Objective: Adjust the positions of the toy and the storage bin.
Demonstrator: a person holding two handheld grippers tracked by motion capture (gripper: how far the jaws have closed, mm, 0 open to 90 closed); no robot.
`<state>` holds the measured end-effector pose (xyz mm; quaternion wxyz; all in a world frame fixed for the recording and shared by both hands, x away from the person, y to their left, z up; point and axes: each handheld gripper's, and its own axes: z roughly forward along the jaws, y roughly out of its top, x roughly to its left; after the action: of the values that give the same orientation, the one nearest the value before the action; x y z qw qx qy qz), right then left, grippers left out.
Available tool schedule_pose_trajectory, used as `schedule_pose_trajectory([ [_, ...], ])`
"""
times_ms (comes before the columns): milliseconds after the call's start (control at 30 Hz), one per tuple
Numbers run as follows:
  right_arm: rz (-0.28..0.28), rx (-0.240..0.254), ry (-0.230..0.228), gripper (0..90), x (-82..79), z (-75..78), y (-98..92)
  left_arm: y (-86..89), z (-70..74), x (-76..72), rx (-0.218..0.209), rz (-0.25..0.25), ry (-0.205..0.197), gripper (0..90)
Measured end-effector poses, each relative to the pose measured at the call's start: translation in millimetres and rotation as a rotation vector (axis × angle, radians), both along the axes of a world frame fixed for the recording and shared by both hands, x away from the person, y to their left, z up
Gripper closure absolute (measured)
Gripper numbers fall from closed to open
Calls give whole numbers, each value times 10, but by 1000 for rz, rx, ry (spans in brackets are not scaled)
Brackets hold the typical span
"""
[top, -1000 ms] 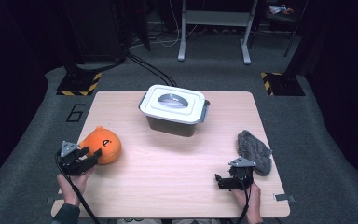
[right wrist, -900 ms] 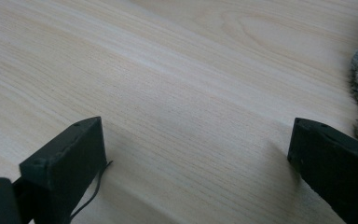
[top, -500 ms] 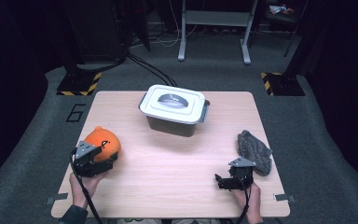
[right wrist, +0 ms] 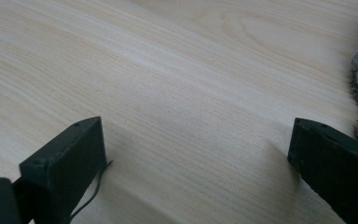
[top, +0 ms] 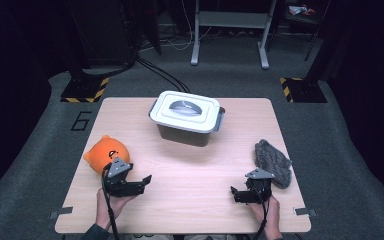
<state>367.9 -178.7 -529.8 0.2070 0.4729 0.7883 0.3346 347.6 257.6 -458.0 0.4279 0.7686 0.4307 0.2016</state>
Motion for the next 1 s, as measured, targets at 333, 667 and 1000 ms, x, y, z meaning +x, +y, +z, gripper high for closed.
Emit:
schedule_pose_trajectory([
  [333, -1, -10, -5, 24, -6, 3, 6, -201, -372, 23, 35, -68, 79, 74],
  [667, -3, -10, 8, 0, 10, 3, 21, -205, -707, 99, 69, -56, 139, 0],
  [1000, 63, 9, -11, 0, -66, 163, 15, -275, -724, 119, 170, -70, 115, 0],
])
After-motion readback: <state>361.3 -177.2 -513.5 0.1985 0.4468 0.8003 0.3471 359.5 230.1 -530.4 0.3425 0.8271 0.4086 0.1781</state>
